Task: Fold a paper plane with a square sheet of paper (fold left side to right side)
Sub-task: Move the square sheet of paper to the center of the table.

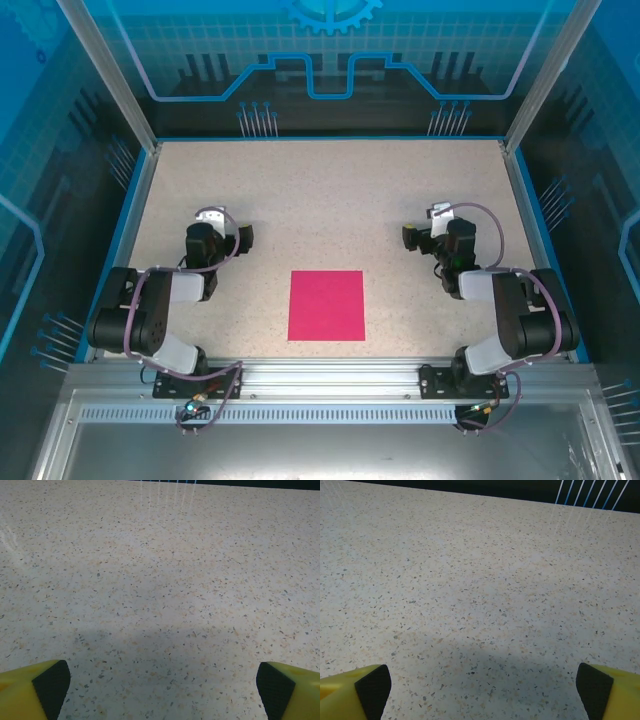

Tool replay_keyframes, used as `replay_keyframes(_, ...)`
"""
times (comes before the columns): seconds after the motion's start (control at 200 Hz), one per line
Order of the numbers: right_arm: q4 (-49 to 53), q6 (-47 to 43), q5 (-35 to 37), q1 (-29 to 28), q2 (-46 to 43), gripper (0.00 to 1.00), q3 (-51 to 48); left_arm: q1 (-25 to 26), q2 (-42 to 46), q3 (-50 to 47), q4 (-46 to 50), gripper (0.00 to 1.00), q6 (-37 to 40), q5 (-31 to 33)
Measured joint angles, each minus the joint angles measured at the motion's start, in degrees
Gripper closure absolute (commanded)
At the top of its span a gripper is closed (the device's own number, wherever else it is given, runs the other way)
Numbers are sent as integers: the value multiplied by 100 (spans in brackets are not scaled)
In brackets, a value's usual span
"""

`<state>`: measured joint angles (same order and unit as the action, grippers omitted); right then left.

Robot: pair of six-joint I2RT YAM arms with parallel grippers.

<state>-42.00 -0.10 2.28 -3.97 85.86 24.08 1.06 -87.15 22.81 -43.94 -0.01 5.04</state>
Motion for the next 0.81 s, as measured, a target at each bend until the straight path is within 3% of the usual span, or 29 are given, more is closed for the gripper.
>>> replay_keyframes(0.805,11,2,-133,101,0,1,2,-7,0,4,2,1,-2,4)
